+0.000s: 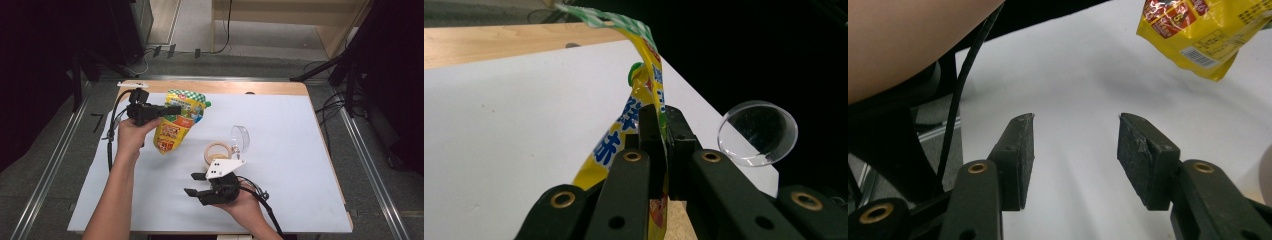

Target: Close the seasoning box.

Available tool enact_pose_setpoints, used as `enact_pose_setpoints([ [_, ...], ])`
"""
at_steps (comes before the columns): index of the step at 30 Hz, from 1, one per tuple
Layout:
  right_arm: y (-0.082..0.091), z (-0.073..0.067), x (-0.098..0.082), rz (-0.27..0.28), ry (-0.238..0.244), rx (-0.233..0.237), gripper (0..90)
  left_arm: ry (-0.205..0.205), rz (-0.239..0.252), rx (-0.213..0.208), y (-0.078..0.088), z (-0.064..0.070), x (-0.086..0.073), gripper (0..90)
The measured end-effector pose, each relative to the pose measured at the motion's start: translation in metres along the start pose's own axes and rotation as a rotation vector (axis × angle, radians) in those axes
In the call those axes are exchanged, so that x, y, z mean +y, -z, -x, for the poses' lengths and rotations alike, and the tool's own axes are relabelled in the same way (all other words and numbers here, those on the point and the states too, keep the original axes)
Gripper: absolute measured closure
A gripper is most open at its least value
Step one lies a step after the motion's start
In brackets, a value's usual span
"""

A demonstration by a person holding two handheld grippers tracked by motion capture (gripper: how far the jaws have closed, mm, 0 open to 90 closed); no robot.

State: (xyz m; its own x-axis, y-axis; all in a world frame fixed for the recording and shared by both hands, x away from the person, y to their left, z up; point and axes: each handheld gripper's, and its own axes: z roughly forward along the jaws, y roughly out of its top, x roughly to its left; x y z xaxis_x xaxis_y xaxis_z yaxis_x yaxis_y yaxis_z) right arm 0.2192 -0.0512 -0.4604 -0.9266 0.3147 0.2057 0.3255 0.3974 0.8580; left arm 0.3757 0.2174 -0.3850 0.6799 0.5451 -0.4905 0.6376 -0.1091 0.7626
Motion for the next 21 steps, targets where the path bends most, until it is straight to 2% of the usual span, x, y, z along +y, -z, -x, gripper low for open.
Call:
enact_pose_setpoints([
  [2,0.003,0.002,-0.003,-0.012,-0.007,0.014,50.3,-0.017,0.004,0.012,-0.004,0.001,-0.002,89.7],
  [3,0.003,0.003,-0.004,-0.011,-0.008,0.019,50.4,-0.02,-0.011,0.016,-0.007,0.0,-0.003,89.6],
  [6,0.009,0.007,-0.008,-0.021,-0.015,0.024,50.3,-0.025,-0.052,0.063,-0.014,-0.004,-0.008,89.6],
  [8,0.012,0.01,-0.011,-0.022,-0.009,0.02,50.3,-0.013,-0.033,0.041,-0.011,-0.007,-0.01,89.6],
  [11,0.017,0.014,-0.015,-0.021,-0.016,0.015,50.4,-0.012,-0.042,0.043,-0.009,-0.007,-0.011,89.2],
  [13,0.021,0.017,-0.017,-0.021,-0.015,0.008,50.5,-0.026,-0.061,0.075,-0.006,-0.005,-0.012,88.6],
  [15,0.024,0.02,-0.018,-0.014,-0.019,-0.002,50.5,-0.017,-0.077,0.086,-0.003,-0.004,-0.011,88.3],
  [21,0.034,0.03,-0.019,0.003,-0.051,-0.034,50.7,0.011,-0.08,0.075,0.005,-0.006,-0.014,87.2],
])
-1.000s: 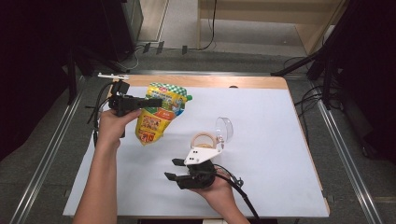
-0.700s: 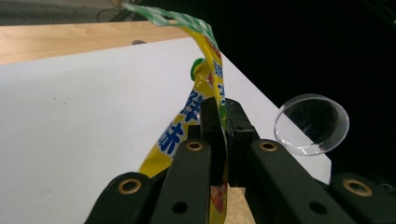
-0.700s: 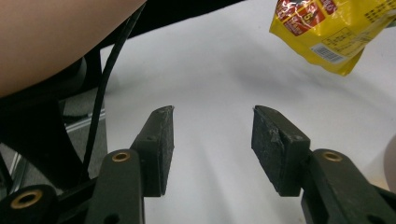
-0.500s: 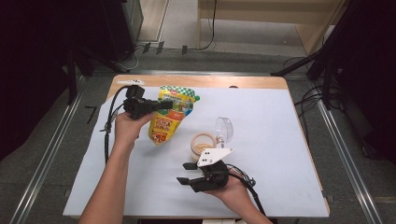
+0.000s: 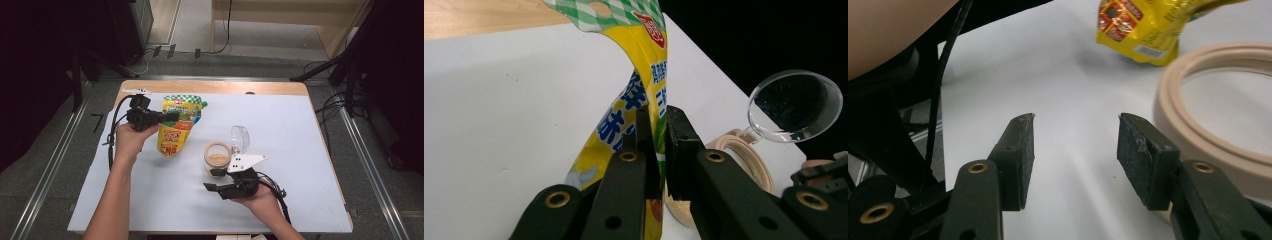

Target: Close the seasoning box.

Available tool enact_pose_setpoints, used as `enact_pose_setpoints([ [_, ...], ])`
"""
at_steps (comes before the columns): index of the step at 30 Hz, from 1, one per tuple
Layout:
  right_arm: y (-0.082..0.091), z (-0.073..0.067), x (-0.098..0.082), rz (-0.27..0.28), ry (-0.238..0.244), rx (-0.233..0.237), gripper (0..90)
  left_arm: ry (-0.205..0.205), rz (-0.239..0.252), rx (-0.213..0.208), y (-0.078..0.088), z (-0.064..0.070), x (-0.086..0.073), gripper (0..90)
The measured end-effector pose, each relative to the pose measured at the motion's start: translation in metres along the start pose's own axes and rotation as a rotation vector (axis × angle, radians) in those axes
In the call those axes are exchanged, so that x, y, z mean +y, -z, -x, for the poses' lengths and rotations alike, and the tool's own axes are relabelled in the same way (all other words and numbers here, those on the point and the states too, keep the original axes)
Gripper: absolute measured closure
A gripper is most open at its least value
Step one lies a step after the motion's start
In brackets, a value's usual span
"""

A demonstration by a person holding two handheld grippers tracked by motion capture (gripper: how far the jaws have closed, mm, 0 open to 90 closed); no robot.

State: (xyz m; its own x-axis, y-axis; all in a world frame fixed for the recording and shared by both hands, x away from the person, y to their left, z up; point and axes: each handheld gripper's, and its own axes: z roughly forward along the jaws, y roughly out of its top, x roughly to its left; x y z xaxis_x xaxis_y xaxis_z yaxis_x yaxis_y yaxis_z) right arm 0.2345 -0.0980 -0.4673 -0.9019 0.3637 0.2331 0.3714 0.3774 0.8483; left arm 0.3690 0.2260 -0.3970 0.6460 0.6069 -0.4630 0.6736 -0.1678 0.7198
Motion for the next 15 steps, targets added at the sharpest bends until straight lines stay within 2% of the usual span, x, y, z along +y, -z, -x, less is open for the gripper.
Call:
enact_pose_setpoints([
  [5,0.004,0.002,-0.001,0.001,-0.003,-0.011,50.8,0.023,-0.005,-0.012,0.004,-0.001,-0.002,84.3],
  [7,0.004,0.002,-0.001,-0.004,-0.003,-0.015,50.8,0.027,-0.017,0.003,0.007,0.0,-0.003,83.6],
  [13,0.005,0.003,-0.002,-0.009,-0.001,-0.022,50.8,0.022,-0.023,-0.009,0.016,-0.002,-0.009,80.6],
  [15,0.005,0.004,-0.002,-0.005,-0.004,-0.016,50.8,0.041,-0.04,-0.004,0.018,-0.002,-0.011,77.8],
])
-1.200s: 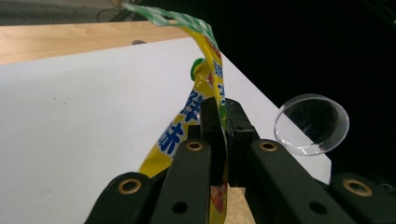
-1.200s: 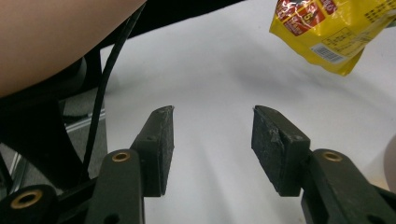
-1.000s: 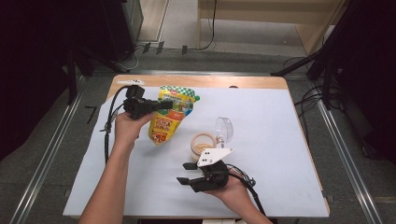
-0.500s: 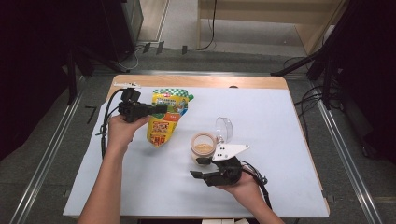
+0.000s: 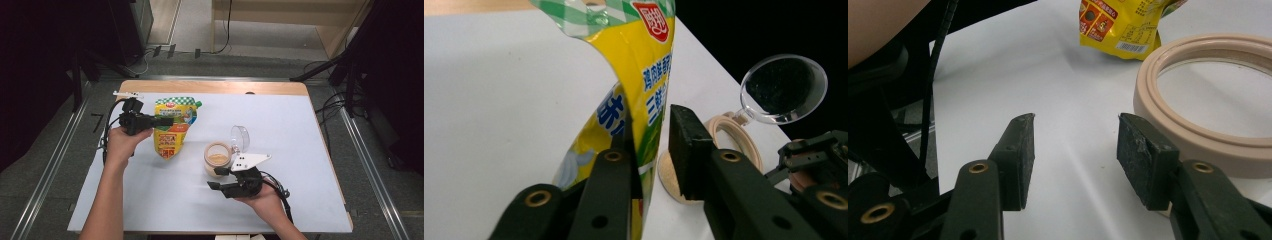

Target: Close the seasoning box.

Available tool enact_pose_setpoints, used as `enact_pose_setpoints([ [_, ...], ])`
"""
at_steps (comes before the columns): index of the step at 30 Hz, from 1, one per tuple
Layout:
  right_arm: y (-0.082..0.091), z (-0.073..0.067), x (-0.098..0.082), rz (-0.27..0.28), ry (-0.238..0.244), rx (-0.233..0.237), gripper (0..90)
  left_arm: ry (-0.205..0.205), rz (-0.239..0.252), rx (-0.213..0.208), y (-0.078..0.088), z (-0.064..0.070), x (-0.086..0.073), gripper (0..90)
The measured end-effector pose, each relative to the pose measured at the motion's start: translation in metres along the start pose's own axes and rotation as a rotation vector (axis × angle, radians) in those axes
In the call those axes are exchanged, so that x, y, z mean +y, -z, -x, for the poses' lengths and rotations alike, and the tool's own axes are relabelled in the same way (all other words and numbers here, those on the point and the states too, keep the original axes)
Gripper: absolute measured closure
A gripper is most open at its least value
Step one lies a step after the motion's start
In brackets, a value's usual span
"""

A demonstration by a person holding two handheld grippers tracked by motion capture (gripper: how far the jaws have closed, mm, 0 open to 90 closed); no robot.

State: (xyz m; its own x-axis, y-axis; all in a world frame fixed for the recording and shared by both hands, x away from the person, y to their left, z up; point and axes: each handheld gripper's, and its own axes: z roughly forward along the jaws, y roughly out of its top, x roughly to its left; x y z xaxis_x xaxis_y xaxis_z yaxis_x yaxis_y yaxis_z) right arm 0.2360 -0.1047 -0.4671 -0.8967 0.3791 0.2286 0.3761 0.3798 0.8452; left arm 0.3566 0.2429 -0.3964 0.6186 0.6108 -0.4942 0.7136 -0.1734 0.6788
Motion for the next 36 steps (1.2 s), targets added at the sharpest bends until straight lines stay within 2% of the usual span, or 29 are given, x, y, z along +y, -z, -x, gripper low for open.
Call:
enact_pose_setpoints([
  [4,0.0,0.0,0.002,-0.002,0.012,-0.003,50.8,-0.006,0.005,-0.003,0.006,0.0,-0.005,76.0],
  [6,0.0,0.0,0.003,-0.003,0.011,0.0,50.8,-0.007,0.013,-0.001,0.009,0.001,-0.006,72.0],
  [8,0.0,0.0,0.003,-0.006,0.014,0.001,51.1,-0.008,0.018,-0.018,0.012,0.002,-0.007,67.9],
  [12,-0.001,0.001,0.003,-0.016,0.01,0.001,51.8,-0.01,0.006,-0.01,0.015,0.005,-0.009,62.2],
  [16,-0.001,0.002,0.003,-0.024,0.01,-0.001,51.8,-0.037,0.01,-0.002,0.019,0.008,-0.01,58.4],
  [19,0.002,0.004,0.003,-0.019,0.003,-0.002,51.8,-0.053,0.015,0.021,0.023,0.012,-0.011,56.3],
  [26,0.014,0.008,0.003,-0.014,-0.02,-0.021,52.2,-0.056,0.027,0.04,0.033,0.014,-0.013,51.1],
  [31,0.022,0.012,0.002,-0.012,-0.03,-0.035,52.3,-0.07,0.027,0.069,0.04,0.015,-0.015,48.6],
  [34,0.026,0.014,0.002,-0.014,-0.032,-0.044,52.3,-0.07,0.034,0.067,0.045,0.016,-0.017,48.6],
  [36,0.029,0.015,0.001,-0.015,-0.03,-0.049,52.4,-0.083,0.016,0.083,0.047,0.017,-0.018,48.0],
])
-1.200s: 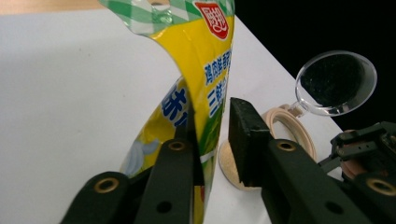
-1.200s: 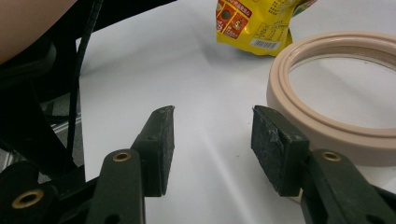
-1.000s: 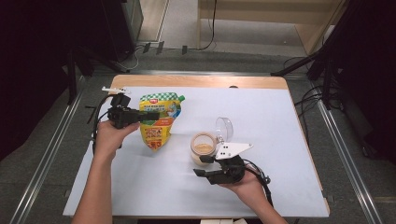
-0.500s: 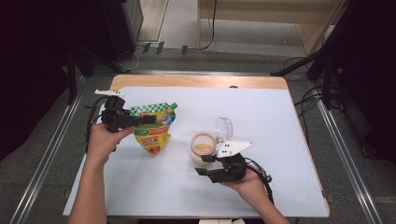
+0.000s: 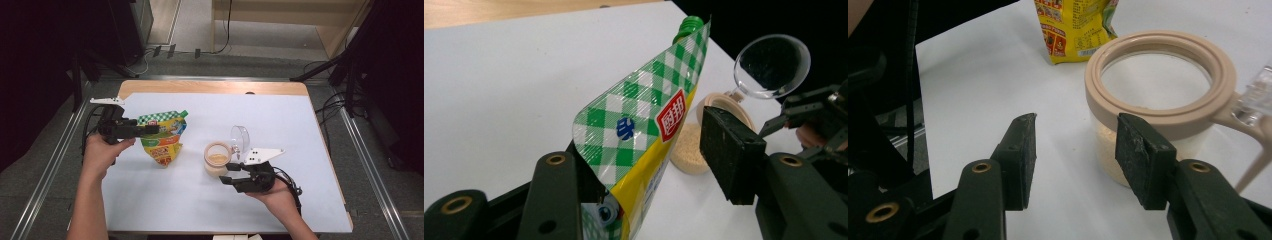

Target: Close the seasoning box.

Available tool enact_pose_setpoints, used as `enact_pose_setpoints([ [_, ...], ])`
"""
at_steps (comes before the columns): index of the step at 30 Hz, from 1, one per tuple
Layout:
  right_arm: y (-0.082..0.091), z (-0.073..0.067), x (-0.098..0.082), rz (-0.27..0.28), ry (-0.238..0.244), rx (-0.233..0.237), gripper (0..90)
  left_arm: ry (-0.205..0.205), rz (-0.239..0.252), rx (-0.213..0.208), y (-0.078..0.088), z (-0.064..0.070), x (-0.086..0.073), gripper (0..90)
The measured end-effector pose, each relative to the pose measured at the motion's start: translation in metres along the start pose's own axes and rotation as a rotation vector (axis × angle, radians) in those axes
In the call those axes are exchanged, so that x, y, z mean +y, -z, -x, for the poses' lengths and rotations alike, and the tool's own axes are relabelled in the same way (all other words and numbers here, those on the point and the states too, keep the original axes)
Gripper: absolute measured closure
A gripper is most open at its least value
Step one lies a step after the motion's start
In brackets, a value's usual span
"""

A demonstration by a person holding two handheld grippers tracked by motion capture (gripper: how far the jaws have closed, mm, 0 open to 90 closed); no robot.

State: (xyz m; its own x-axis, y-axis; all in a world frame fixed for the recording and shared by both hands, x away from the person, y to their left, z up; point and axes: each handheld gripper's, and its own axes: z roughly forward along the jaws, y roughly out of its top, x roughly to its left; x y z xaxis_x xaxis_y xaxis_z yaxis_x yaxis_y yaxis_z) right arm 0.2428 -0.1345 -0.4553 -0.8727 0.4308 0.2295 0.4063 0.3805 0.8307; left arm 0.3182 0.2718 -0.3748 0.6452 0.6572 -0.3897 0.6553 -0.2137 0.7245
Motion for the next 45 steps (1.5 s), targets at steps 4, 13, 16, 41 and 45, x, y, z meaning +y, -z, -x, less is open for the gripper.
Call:
enact_pose_setpoints([
  [4,0.006,0.002,-0.001,-0.002,-0.003,-0.015,52.5,-0.009,-0.017,0.007,0.003,0.001,-0.003,47.3],
  [13,0.017,0.011,-0.003,0.009,-0.016,-0.043,52.9,-0.013,-0.013,0.017,0.017,-0.001,-0.009,45.7],
  [16,0.02,0.013,-0.003,0.013,-0.024,-0.05,53.1,-0.007,-0.017,0.019,0.022,-0.003,-0.012,45.6],
  [41,0.034,0.028,-0.003,0.022,-0.036,-0.102,57.0,0.045,-0.003,0.12,0.043,-0.036,-0.04,46.1],
  [45,0.036,0.03,-0.003,0.02,-0.04,-0.107,61.5,0.041,-0.007,0.131,0.036,-0.04,-0.043,45.8],
])
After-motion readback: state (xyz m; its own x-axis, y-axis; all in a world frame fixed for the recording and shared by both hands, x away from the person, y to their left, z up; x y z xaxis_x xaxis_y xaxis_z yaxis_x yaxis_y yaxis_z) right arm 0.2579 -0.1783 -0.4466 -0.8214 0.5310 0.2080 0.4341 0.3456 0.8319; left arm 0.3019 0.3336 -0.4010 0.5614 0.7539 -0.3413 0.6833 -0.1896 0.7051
